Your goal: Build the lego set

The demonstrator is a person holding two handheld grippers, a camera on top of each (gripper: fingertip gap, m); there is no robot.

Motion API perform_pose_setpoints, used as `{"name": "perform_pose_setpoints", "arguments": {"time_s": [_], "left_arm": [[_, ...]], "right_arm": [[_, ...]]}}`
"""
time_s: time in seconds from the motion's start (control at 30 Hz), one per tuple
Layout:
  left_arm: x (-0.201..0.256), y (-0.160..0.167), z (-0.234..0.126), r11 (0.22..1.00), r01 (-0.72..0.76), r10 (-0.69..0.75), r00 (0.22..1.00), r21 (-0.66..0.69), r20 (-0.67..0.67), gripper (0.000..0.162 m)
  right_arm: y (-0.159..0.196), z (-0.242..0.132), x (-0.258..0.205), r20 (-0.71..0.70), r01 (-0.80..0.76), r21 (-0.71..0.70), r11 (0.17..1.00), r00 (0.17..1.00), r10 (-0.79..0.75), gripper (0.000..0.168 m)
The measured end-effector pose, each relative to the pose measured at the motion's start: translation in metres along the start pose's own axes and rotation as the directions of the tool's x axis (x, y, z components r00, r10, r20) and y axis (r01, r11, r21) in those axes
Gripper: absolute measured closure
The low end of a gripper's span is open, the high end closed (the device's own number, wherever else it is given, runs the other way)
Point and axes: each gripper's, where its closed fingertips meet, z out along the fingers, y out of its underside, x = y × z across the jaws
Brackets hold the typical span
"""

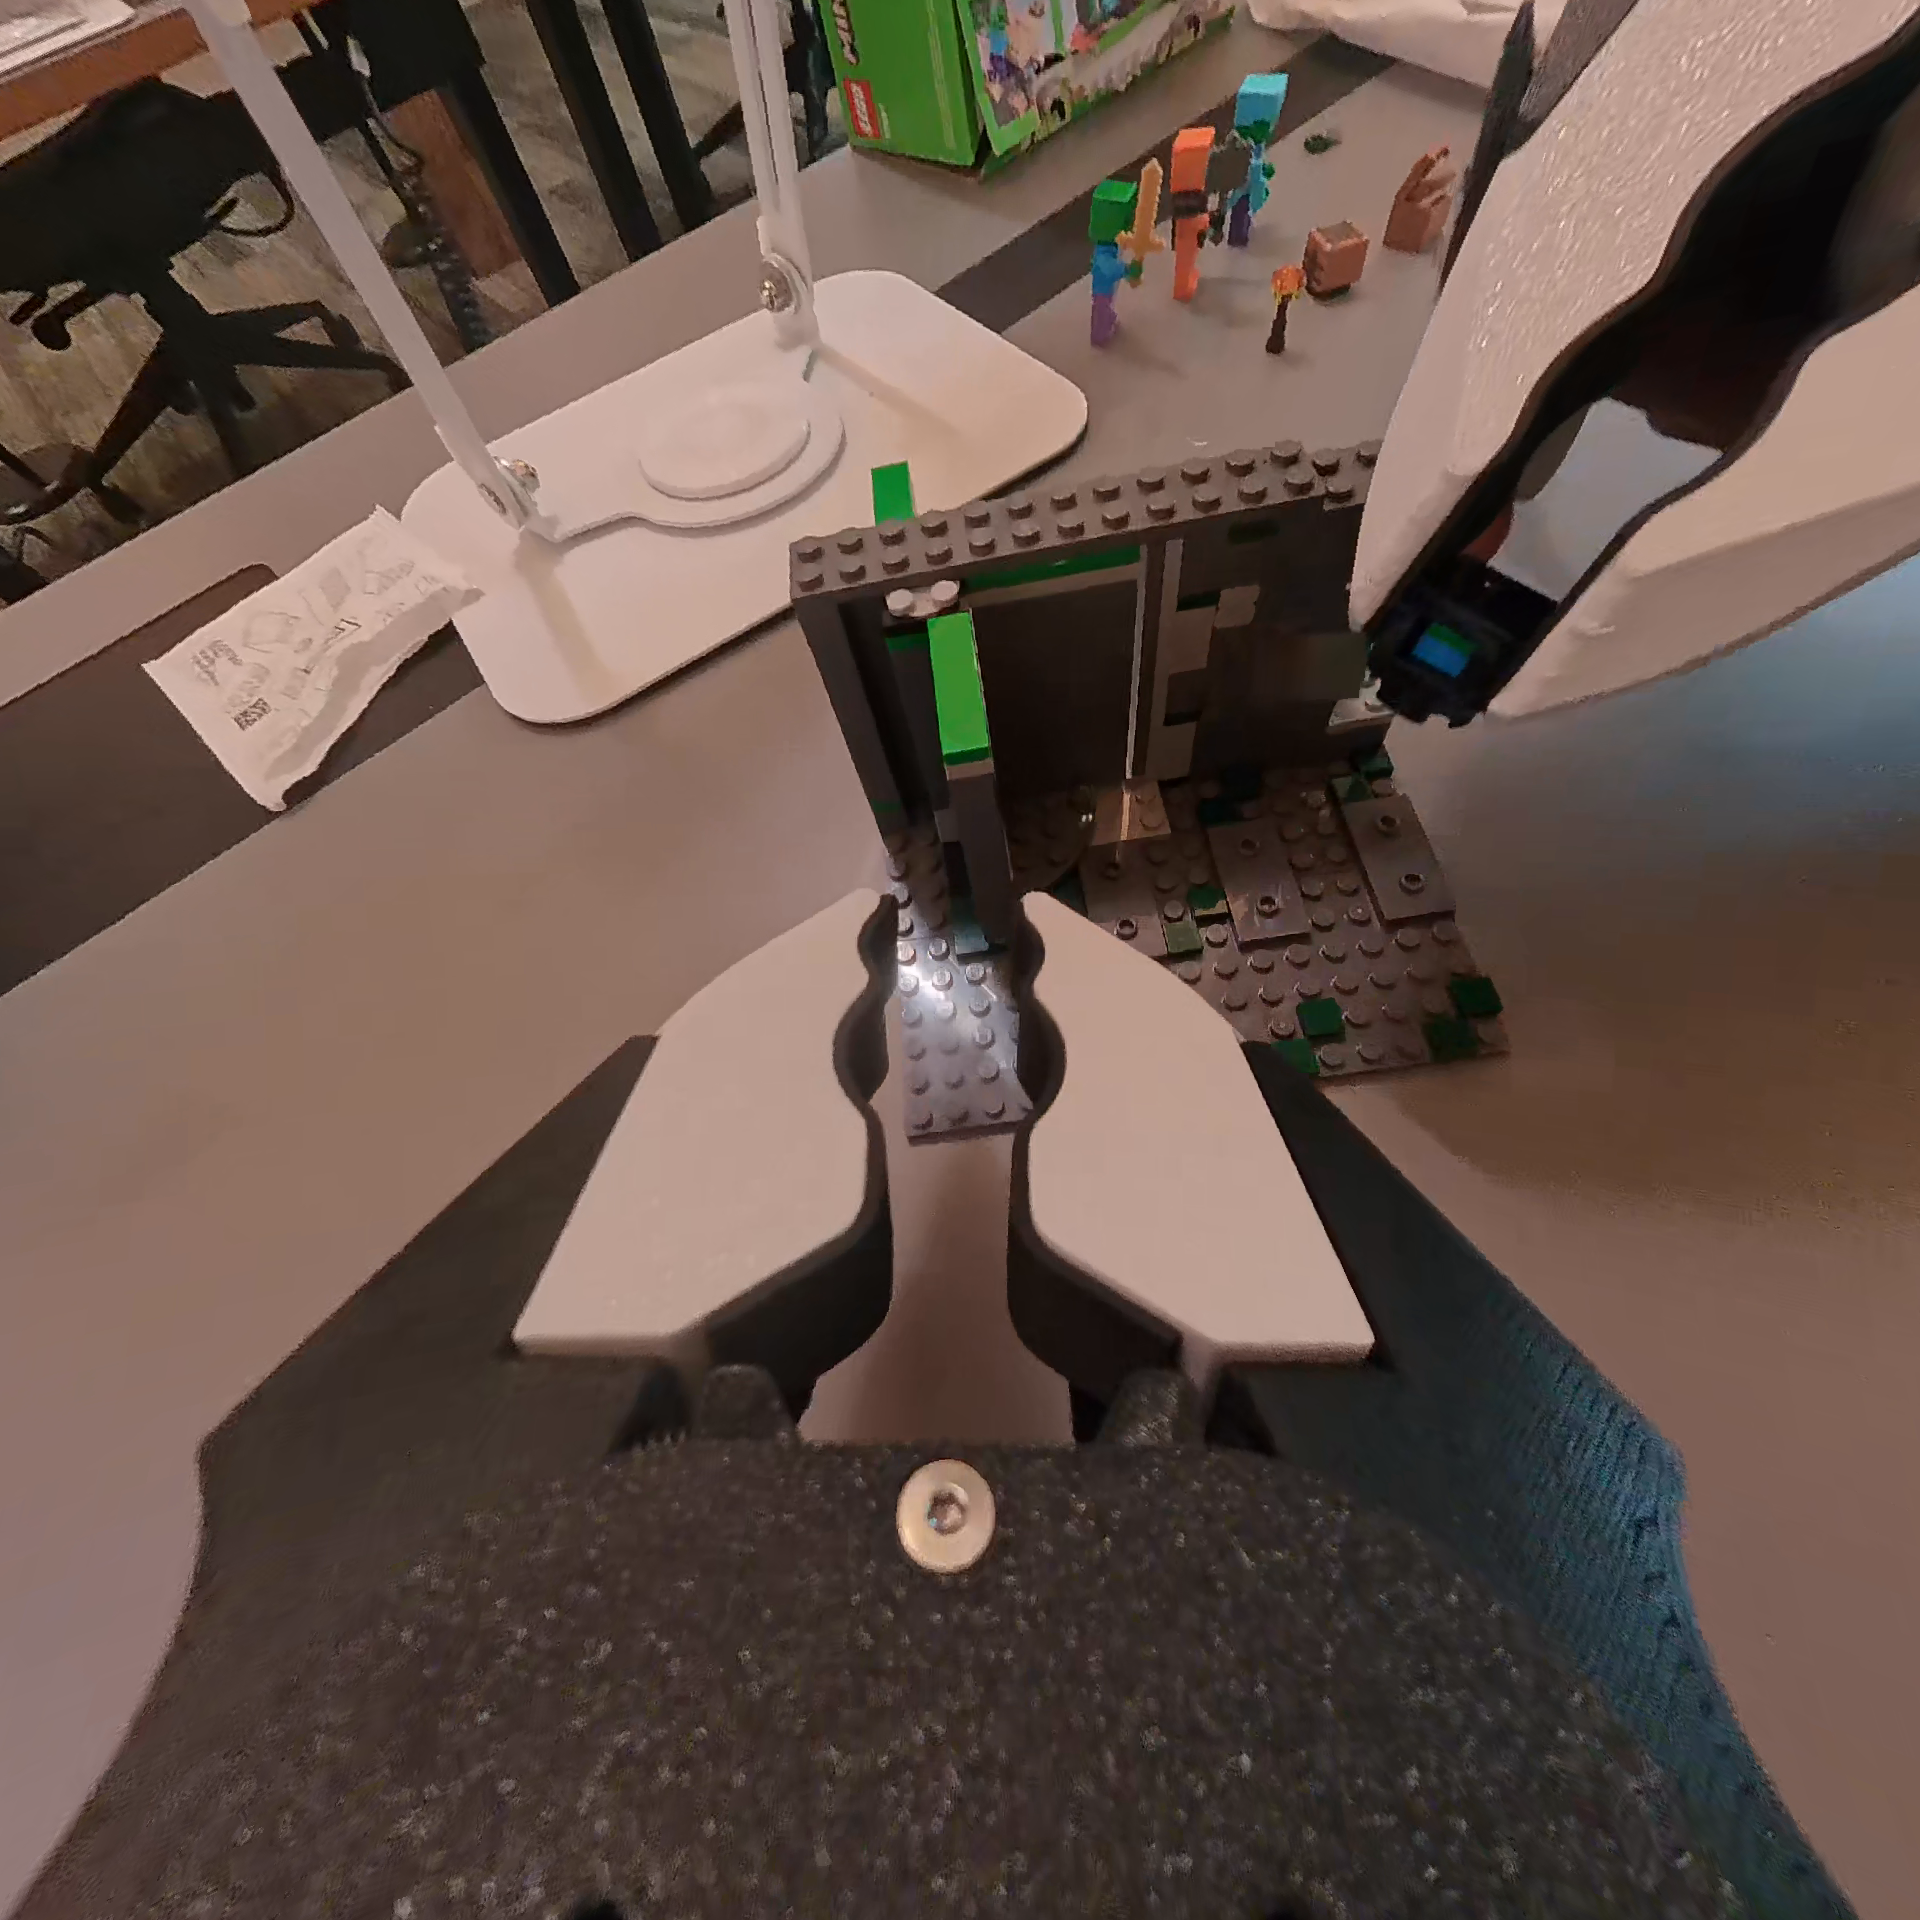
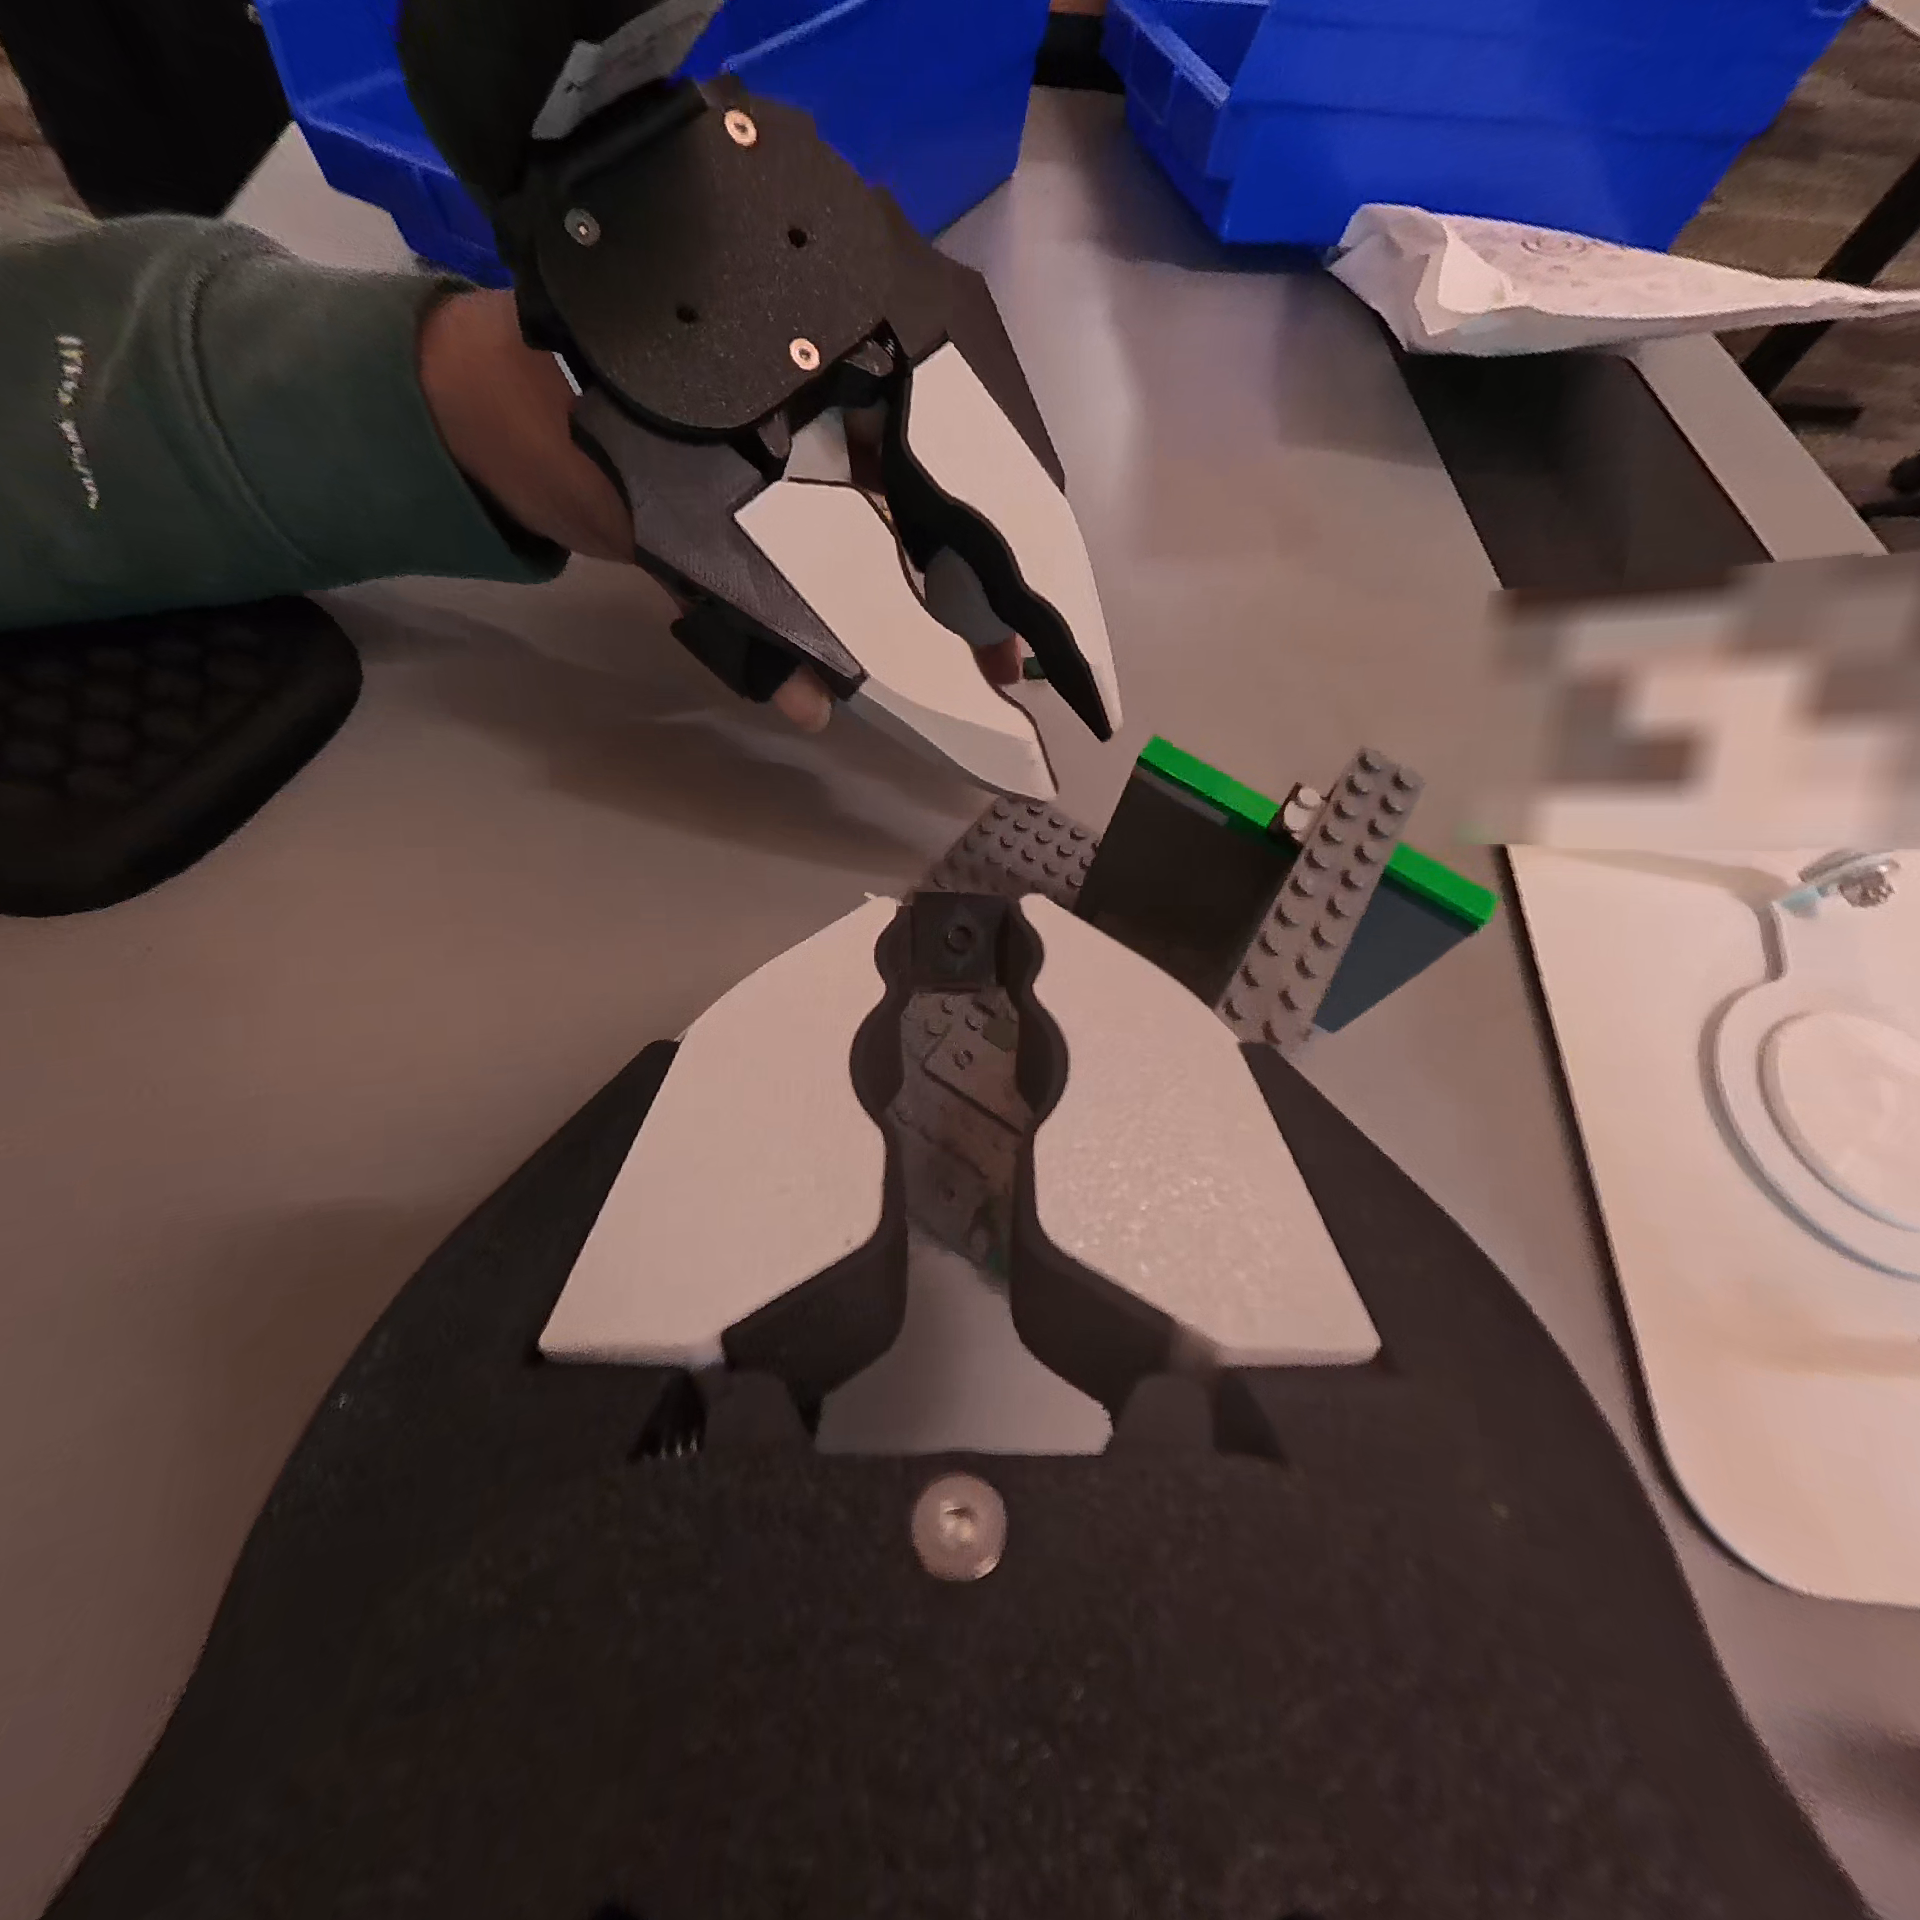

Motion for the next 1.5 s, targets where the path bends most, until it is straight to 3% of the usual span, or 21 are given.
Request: {"name": "perform_pose_setpoints", "arguments": {"time_s": [0.03, 0.87, 1.5], "left_arm": [[-0.001, -0.001, 0.001, 1.0, 0.006, -0.006, 1.0, 0.011, 0.006, 0.142], [-0.005, 0.012, 0.011, 1.0, -0.015, 0.015, 1.0, -0.012, 0.025, 0.138], [-0.02, 0.022, 0.009, 0.997, 0.037, -0.031, 0.996, -0.067, 0.087, 0.14]], "right_arm": [[-0.001, 0.002, -0.001, 0.011, 0.005, -0.003, 1.0, 1.0, -0.005, 0.152], [0.008, 0.001, -0.008, 0.054, -0.009, 0.014, 1.0, 0.999, 0.008, 0.152], [0.001, 0.001, 0.003, -0.07, -0.097, -0.035, 0.995, 0.993, 0.095, 0.152]]}}
